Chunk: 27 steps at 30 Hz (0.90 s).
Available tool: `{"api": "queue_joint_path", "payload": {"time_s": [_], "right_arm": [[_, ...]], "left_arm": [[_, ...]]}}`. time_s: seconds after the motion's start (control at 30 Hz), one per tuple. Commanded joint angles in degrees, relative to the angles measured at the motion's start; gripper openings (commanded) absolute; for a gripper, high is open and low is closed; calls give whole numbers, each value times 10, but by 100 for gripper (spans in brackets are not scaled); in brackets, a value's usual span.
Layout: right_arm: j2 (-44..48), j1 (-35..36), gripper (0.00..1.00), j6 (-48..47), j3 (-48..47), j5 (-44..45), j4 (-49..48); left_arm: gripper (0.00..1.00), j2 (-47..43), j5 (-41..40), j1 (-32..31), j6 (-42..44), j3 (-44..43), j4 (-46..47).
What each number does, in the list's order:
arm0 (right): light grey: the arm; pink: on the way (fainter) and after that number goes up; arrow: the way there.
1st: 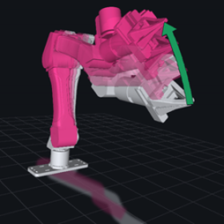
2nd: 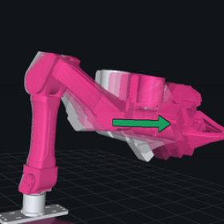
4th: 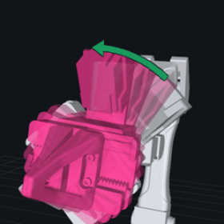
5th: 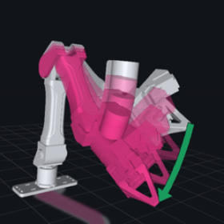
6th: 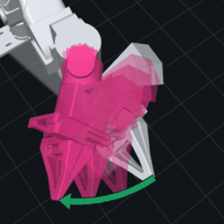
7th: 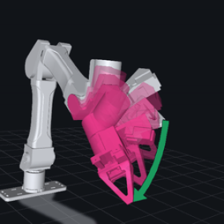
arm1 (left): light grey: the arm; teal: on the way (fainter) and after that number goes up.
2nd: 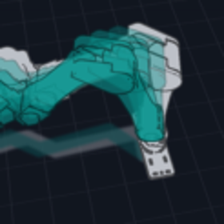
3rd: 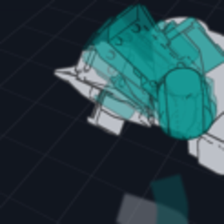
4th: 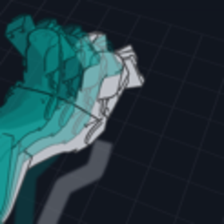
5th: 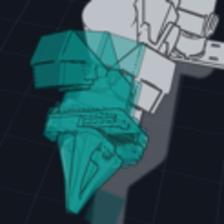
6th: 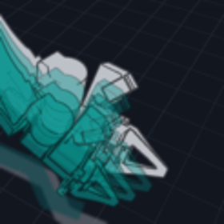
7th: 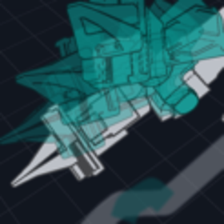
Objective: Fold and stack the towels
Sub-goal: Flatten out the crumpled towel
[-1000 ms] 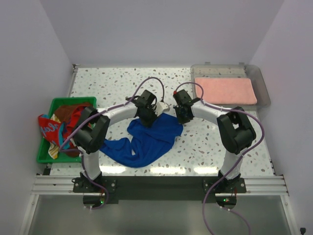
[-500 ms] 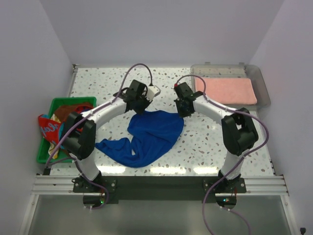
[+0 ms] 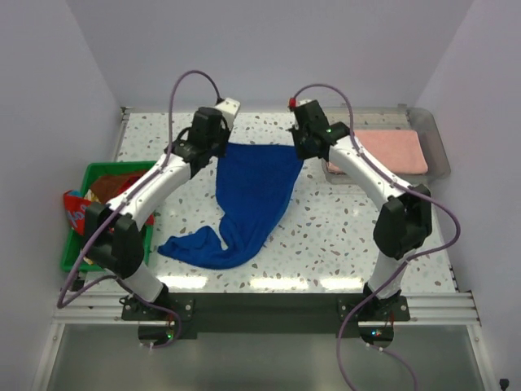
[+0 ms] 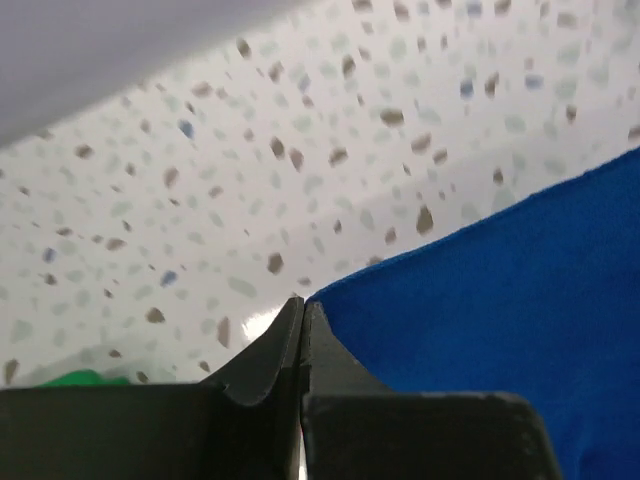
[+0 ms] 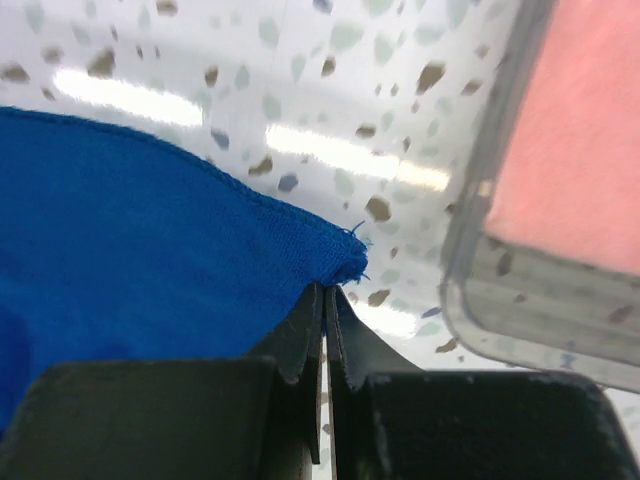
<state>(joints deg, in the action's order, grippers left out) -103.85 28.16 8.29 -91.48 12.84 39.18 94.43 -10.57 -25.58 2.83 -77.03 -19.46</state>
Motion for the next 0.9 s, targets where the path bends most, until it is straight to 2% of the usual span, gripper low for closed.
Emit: {"api": "queue_joint_path", "payload": {"time_s": [0.0,0.07,0.2,0.3,0.4,0.57,0.67,0.73,0.87], "right_arm": [[39,-17,0,-38,-145,46,24],[36,-21,0,-53,-236,51,35],[25,-23,0,-79,-376,45,45],[28,-23,0,-108,-452,29,34],[58,-23,0,-125,-461,0,1],[167,-23,0,-146,-377,-63,-52],[218,-23,0,-155,-331,-103,-71],[262,-23,0,-160,-317,-117,-70],[312,-23,0,-177,-319,-153,-49]], "left_arm": [[0,-80,-88,14,-23,-103,90],[0,-87,-99,16,-16,-145,88],[0,-76,-93,16,0,-307,69],[0,-55,-88,16,6,-422,37],[0,-61,-68,16,9,-470,28],[0,-156,-16,16,13,-425,52],[0,-230,26,16,11,-364,73],[0,-273,41,15,10,-335,74],[0,-312,90,15,12,-332,55]]}}
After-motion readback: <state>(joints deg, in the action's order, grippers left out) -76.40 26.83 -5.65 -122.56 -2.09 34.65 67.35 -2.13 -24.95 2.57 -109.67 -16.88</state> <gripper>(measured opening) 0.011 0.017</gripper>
